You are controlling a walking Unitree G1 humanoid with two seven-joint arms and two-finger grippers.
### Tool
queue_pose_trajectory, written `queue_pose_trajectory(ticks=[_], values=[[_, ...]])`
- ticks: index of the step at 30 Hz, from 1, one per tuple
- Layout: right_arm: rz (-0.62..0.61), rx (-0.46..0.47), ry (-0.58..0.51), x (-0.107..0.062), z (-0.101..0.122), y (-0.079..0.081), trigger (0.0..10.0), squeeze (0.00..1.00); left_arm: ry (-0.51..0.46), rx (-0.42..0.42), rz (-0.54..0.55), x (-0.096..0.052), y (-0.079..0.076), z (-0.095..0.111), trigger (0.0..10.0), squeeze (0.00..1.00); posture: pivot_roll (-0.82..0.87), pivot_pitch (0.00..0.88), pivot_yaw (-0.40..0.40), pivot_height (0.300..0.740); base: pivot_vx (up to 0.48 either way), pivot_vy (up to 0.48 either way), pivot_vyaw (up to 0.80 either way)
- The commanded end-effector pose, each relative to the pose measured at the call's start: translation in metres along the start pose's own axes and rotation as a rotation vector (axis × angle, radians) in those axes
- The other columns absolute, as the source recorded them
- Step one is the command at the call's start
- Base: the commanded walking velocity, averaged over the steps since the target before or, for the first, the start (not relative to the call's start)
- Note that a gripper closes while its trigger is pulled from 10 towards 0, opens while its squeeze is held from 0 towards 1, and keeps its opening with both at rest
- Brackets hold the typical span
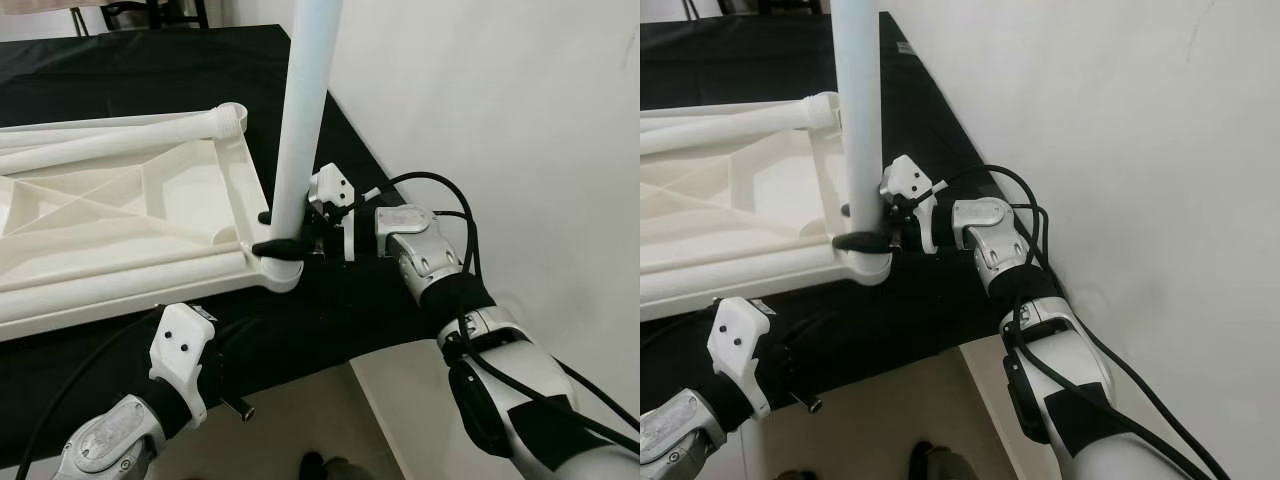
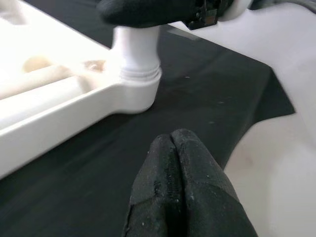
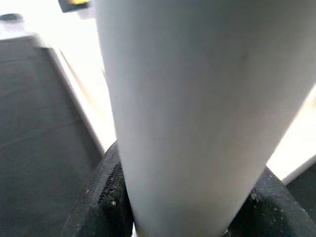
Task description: Building children table
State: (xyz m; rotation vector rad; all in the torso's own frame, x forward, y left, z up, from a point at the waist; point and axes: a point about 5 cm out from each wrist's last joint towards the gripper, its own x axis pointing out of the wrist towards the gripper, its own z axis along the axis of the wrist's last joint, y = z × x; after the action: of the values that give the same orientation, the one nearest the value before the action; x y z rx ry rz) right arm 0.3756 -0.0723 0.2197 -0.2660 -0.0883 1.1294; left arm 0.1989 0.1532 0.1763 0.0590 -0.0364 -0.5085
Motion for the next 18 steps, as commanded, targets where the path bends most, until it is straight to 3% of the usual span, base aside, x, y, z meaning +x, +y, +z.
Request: queue_pose_trajectory(ticks=[1, 2, 3, 4, 5, 6, 8, 10, 16, 17, 18], values=[[-0.195, 0.067, 0.173, -0.019, -0.040, -0.004, 0.0, 0.00, 0.001, 0.004, 0.010, -0.004, 0.001, 0.003, 10.0, 0.00, 0.14, 0.299, -0.163, 0.740, 0.000, 0.000, 0.00], [-0.313, 0.112, 0.169, -0.025, -0.047, -0.003, 0.0, 0.00, -0.004, 0.006, 0.015, -0.004, 0.001, 0.004, 10.0, 0.00, 0.14, 0.299, -0.163, 0.740, 0.000, 0.000, 0.00], [-0.313, 0.112, 0.169, -0.025, -0.047, -0.003, 0.0, 0.00, -0.004, 0.006, 0.015, -0.004, 0.001, 0.004, 10.0, 0.00, 0.14, 0.299, -0.163, 0.740, 0.000, 0.000, 0.00], [-0.574, 0.194, 0.182, -0.036, -0.055, 0.005, 0.0, 0.00, -0.012, 0.004, 0.019, -0.005, 0.003, 0.006, 10.0, 0.00, 0.12, 0.307, -0.156, 0.740, 0.000, 0.000, 0.00], [-0.642, 0.230, 0.210, -0.039, -0.058, 0.035, 0.0, 0.00, -0.019, 0.002, 0.024, -0.004, 0.006, 0.008, 10.0, 0.00, 0.08, 0.305, -0.123, 0.740, 0.000, 0.000, 0.00], [-0.634, 0.253, 0.221, -0.040, -0.055, 0.060, 0.0, 0.00, -0.023, -0.002, 0.026, -0.004, 0.007, 0.008, 10.0, 0.00, 0.07, 0.300, -0.120, 0.740, 0.000, 0.000, 0.00], [-0.637, 0.228, 0.213, -0.040, -0.052, 0.067, 0.0, 0.00, -0.027, -0.010, 0.028, -0.001, 0.008, 0.007, 10.0, 0.00, 0.06, 0.277, -0.119, 0.740, 0.000, 0.000, 0.00], [-0.599, 0.186, 0.199, -0.033, -0.050, 0.064, 0.0, 0.00, -0.034, -0.023, 0.019, 0.004, 0.004, 0.005, 10.0, 0.00, 0.07, 0.261, -0.126, 0.740, 0.000, 0.000, 0.00], [-0.586, 0.186, 0.197, -0.023, -0.048, 0.060, 0.0, 0.00, -0.039, -0.032, 0.005, 0.009, 0.000, 0.004, 10.0, 0.00, 0.08, 0.245, -0.125, 0.740, 0.000, 0.000, 0.00], [-0.559, 0.189, 0.145, -0.018, -0.042, 0.056, 10.0, 0.00, -0.041, -0.029, 0.005, 0.010, 0.001, 0.004, 10.0, 0.00, 0.08, 0.240, -0.123, 0.740, 0.000, 0.000, 0.00], [-0.525, 0.188, 0.100, -0.014, -0.037, 0.052, 10.0, 0.66, -0.042, -0.027, 0.004, 0.011, 0.001, 0.005, 10.0, 0.00, 0.09, 0.239, -0.123, 0.740, 0.000, 0.000, 0.00]])
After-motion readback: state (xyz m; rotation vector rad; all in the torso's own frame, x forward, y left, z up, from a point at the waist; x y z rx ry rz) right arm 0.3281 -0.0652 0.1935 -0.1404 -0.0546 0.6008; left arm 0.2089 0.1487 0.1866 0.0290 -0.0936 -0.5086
